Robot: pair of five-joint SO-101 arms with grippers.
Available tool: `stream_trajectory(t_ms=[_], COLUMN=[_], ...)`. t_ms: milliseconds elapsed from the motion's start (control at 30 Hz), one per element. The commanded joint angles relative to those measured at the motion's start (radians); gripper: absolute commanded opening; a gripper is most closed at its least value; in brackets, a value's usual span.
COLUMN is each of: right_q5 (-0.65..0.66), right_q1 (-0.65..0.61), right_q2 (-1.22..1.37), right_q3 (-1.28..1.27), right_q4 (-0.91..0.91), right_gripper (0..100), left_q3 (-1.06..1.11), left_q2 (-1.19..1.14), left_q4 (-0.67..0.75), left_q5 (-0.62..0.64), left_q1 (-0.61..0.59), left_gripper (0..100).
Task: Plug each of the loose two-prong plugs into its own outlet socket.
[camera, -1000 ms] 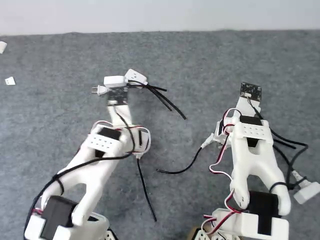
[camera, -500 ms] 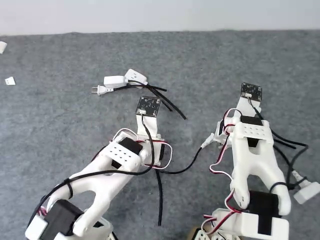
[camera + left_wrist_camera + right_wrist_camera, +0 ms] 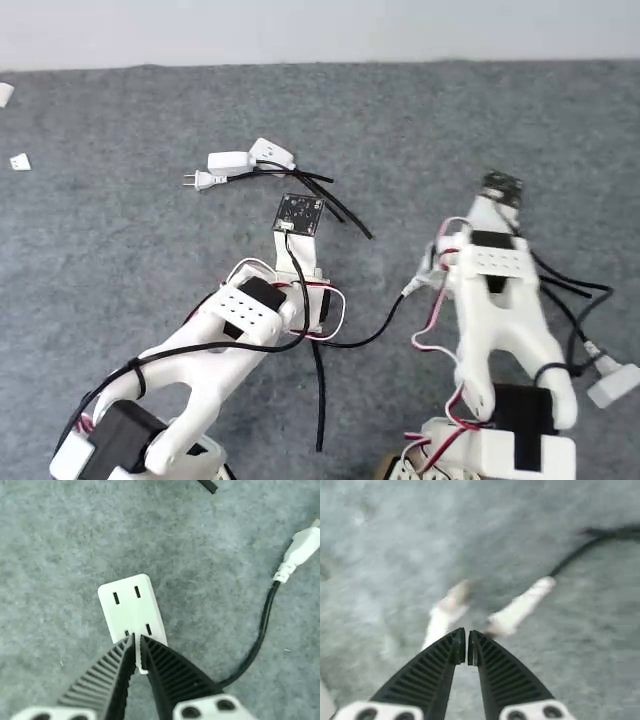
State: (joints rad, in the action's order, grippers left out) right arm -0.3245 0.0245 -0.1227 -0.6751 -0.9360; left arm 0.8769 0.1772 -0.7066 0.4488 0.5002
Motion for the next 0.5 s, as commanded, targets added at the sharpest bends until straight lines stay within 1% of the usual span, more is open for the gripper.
stream_trajectory(t_ms=[0,67,133,200,267,333,400,467], right_q5=[-0.034,-0.026,0.028,0.114,0.238,0.397,0.582,0.724], right_q1=[-0.101,-0.153,-0.219,-0.294,-0.341,-0.323,-0.251,-0.216], right_q2=[-0.025,-0.008,-0.002,-0.004,-0.016,-0.039,-0.051,-0.053], right_q3=[0.037,0.038,0.035,0.034,0.037,0.035,0.023,-0.011], right_q4=[-0.004,-0.005,-0.012,-0.059,-0.102,-0.133,-0.148,-0.142], right_gripper=[0.9,0.9,0.9,0.9,0.9,0.9,0.9,2.0], left_q3=[0.001,0.007,0.008,0.008,0.008,0.008,0.008,0.008], left_q2=[0.026,0.028,0.028,0.028,0.028,0.028,0.028,0.028], left_q4=[0.029,0.032,0.032,0.032,0.032,0.032,0.032,0.032], left_q5=[-0.032,-0.087,-0.107,-0.106,-0.106,-0.106,-0.106,-0.107], left_q1=[0.002,0.002,0.002,0.002,0.002,0.002,0.002,0.002], left_gripper=[2,2,2,2,2,2,2,2])
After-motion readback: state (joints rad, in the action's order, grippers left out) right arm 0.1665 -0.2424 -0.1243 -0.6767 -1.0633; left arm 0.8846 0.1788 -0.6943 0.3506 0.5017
